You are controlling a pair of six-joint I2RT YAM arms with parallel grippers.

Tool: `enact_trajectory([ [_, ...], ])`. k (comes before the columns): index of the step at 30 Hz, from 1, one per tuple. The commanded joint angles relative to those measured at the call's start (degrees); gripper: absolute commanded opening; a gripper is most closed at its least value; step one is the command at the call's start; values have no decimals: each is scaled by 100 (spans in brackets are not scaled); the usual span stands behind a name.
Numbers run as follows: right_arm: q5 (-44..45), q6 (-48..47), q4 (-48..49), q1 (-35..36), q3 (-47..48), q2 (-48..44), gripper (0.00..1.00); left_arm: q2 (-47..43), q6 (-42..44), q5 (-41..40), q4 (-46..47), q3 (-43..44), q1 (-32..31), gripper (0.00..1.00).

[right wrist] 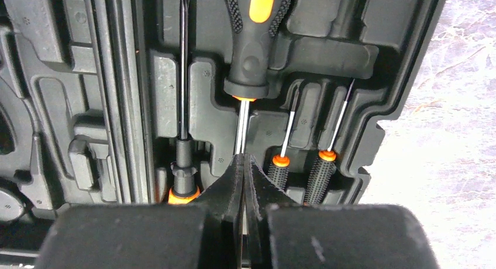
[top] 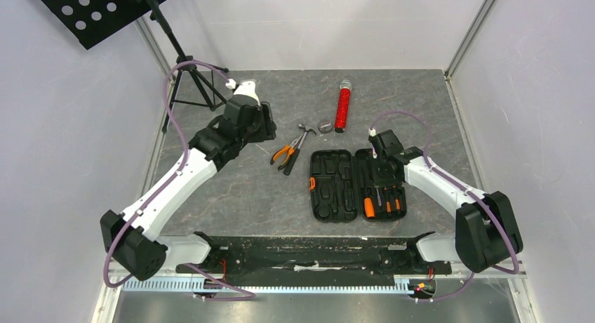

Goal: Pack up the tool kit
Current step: Move the toolbox to the center of the board, then adjust the screwdriver in the toolbox.

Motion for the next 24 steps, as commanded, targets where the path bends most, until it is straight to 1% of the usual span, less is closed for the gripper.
enact_trajectory([
  [1, -175, -72, 50, -30, 150, 9, 0, -319, 953, -1357, -97, -92, 115, 63],
  [3, -174, -65, 41, -36, 144, 48, 0, -385, 1077, -1767, 95, -333, 147, 63],
  [5, -156, -68, 50, -40, 113, 92, 0, -408, 1126, -1885, 207, -521, 184, 63],
  [11, -89, -81, 80, -75, -25, 157, 0, -357, 1118, -1804, 235, -593, 202, 63],
  [19, -218, -117, 153, -85, -293, 288, 0, -362, 1126, -1782, 240, -616, 230, 63],
  [24, -113, -129, 60, -84, -78, 231, 0, -382, 1126, -1773, 243, -627, 255, 63],
])
